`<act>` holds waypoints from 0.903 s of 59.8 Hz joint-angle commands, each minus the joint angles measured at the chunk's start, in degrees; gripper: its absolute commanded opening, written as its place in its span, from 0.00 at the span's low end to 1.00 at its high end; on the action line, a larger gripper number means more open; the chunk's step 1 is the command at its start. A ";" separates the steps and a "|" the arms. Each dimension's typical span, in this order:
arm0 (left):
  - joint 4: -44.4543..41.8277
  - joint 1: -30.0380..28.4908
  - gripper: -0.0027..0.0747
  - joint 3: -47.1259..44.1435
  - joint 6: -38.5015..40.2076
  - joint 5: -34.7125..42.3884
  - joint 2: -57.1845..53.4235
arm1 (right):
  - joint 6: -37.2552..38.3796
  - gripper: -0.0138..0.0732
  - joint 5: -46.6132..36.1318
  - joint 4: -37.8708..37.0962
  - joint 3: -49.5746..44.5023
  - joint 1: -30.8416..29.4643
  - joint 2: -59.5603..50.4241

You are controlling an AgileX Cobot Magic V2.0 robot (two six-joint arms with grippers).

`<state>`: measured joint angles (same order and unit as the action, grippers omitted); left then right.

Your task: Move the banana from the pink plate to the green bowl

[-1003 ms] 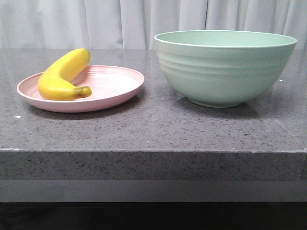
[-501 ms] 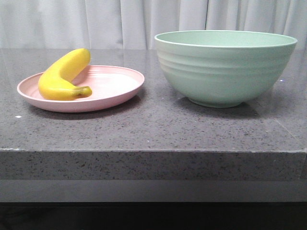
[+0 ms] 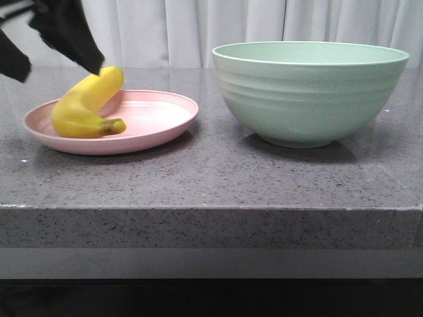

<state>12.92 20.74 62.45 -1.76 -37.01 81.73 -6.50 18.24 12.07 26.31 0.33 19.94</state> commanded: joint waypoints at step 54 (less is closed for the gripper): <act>1.16 0.41 0.45 4.01 0.88 6.98 6.39 | -0.55 0.71 -4.45 -0.29 2.17 -0.28 0.82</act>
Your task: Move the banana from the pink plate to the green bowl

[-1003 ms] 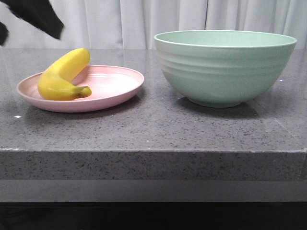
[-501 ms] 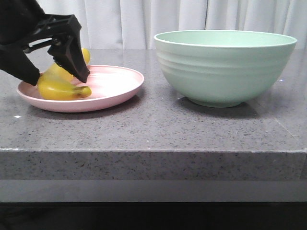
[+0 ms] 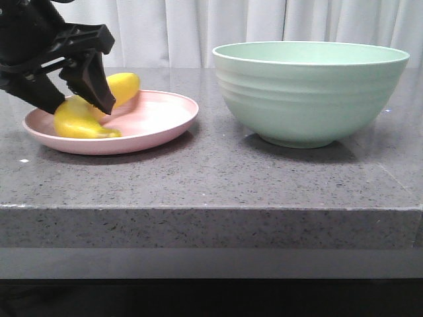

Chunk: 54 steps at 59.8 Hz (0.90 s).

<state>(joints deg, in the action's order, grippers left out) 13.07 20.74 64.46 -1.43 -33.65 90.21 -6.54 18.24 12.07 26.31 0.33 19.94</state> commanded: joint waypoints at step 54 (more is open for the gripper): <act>1.02 5.06 0.17 3.52 -0.84 7.46 -14.93 | -0.51 0.71 -4.46 -0.29 2.17 -0.28 0.82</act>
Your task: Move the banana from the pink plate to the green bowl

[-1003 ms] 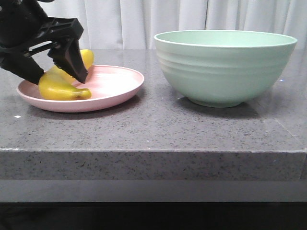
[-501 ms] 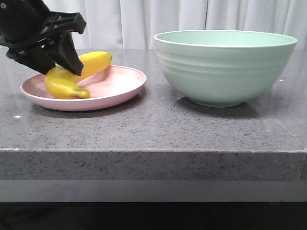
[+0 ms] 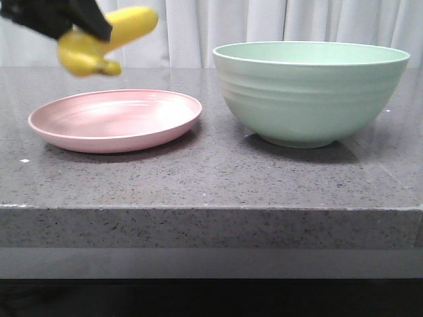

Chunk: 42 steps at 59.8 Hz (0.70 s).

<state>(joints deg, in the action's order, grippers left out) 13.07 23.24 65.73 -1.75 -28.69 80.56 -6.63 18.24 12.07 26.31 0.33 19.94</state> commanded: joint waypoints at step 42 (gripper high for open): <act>1.23 17.42 0.17 2.25 -0.52 -0.11 -12.53 | -0.42 0.71 -3.63 13.86 6.58 0.98 6.77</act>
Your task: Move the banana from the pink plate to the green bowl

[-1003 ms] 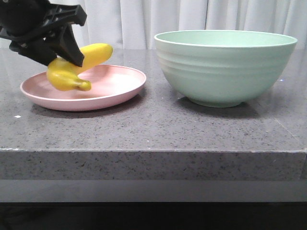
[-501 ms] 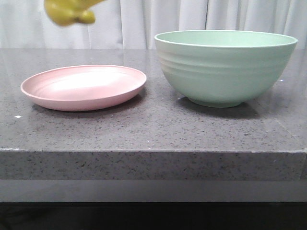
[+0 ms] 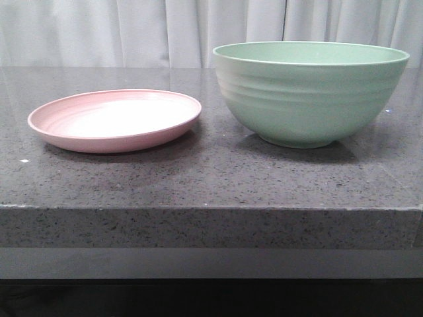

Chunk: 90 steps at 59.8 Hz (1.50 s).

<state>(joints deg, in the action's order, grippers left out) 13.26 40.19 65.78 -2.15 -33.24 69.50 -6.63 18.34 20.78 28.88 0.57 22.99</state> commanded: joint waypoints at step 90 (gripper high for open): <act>1.03 0.46 0.17 2.20 -0.12 4.45 -1.47 | -0.42 0.71 -13.65 25.50 35.24 33.86 50.82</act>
<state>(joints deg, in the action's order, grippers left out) 10.91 39.72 65.78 -1.16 -32.77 69.61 -6.63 8.03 45.61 61.66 34.32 74.03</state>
